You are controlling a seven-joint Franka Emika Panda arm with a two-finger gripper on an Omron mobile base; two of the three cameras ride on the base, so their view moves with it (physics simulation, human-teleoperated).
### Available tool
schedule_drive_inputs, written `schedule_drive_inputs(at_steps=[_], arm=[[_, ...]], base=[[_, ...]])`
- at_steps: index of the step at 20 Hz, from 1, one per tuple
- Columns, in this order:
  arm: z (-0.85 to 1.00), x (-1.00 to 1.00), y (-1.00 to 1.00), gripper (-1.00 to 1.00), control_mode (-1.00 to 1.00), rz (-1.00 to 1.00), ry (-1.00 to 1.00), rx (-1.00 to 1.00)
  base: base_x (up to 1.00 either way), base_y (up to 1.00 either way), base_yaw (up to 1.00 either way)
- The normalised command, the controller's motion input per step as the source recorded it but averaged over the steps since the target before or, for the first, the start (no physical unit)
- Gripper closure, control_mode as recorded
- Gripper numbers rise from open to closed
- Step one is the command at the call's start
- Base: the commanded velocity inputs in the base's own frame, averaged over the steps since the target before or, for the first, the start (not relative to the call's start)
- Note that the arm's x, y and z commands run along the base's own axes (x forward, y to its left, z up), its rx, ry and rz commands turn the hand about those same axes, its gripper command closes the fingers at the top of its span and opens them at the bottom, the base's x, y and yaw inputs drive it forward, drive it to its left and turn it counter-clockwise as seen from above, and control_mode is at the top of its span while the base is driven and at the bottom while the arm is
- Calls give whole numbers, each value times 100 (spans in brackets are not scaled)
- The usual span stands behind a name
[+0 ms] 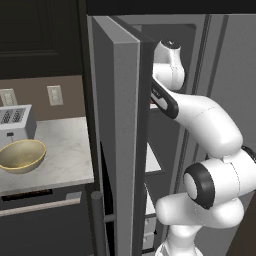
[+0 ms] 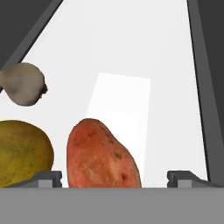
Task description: Take the sweet potato, orange, and garlic from the freezer and place them in the bowl on the counter.
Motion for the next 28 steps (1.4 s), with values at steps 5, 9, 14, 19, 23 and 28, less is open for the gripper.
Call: schedule_drive_inputs(at_steps=[5, 9, 14, 19, 23, 28], arm=[[-22, 0, 0, -100, -100, 0, 0, 0], [-25, 0, 0, -100, -100, 0, 0, 0], [-28, 0, 0, -100, -100, 0, 0, 0], [-32, 0, 0, 100, -100, 0, 0, 0], [-20, 0, 0, 100, -100, 0, 0, 0], [-9, -6, 0, 100, -100, 0, 0, 0]], base=[[0, 0, 0], [0, 0, 0], [0, 0, 0], [0, 0, 0], [0, 0, 0], [0, 0, 0]])
